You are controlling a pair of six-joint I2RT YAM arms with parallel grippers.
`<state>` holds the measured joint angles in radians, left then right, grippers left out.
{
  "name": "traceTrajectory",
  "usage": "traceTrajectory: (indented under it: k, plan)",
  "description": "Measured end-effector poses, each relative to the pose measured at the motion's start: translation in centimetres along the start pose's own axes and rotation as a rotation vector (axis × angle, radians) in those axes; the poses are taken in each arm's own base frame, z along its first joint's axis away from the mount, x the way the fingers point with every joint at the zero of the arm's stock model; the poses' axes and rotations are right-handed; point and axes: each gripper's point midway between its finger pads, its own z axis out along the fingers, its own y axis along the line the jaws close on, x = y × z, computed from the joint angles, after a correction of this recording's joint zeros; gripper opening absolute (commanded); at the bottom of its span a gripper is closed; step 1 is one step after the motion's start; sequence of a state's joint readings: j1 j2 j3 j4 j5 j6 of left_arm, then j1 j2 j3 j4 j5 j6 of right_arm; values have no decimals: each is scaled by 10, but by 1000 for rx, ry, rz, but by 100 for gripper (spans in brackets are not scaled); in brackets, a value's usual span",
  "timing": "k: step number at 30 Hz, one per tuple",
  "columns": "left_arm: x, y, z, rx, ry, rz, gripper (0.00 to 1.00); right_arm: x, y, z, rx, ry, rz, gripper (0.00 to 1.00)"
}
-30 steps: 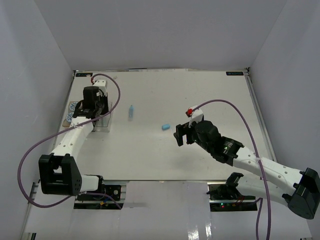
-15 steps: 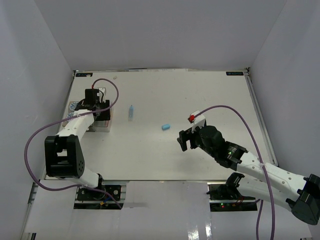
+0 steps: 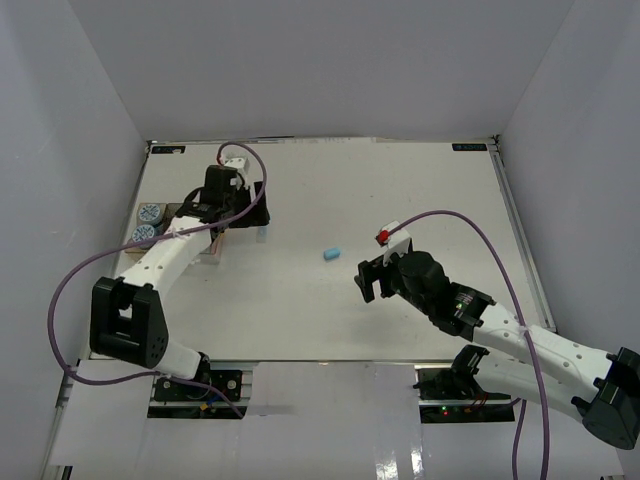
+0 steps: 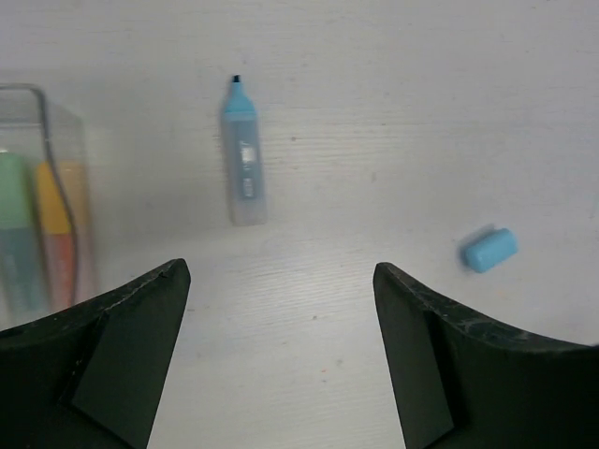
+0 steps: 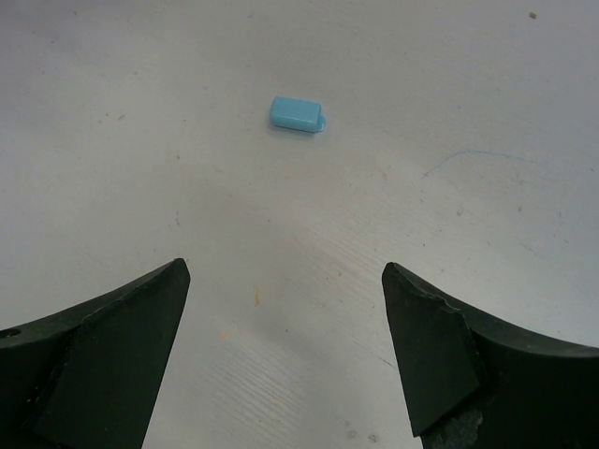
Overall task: Sort the stationery into containers
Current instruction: Place the pen in the storage box, then pick up the pen from the center of the board.
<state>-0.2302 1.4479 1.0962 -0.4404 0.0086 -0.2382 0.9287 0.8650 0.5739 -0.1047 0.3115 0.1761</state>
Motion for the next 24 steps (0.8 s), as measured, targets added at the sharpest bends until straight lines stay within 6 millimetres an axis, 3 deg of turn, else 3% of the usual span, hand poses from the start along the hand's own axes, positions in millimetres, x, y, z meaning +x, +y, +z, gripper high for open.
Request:
traceTrajectory:
  k: [3, 7, 11, 24]
  plan:
    - [5, -26, 14, 27, 11, -10, 88, 0, 0, -1, 0, -1, 3, 90]
    - [29, -11, 50, -64, 84, -70, 81, -3, 0, -5, -2, -11, 16, 90]
    - [55, 5, 73, -142, 155, -97, 74, -7, 0, -10, -5, -30, 36, 90]
    - [68, 6, 93, -150, 180, -127, 64, -1, -3, -12, 12, -5, 54, 90]
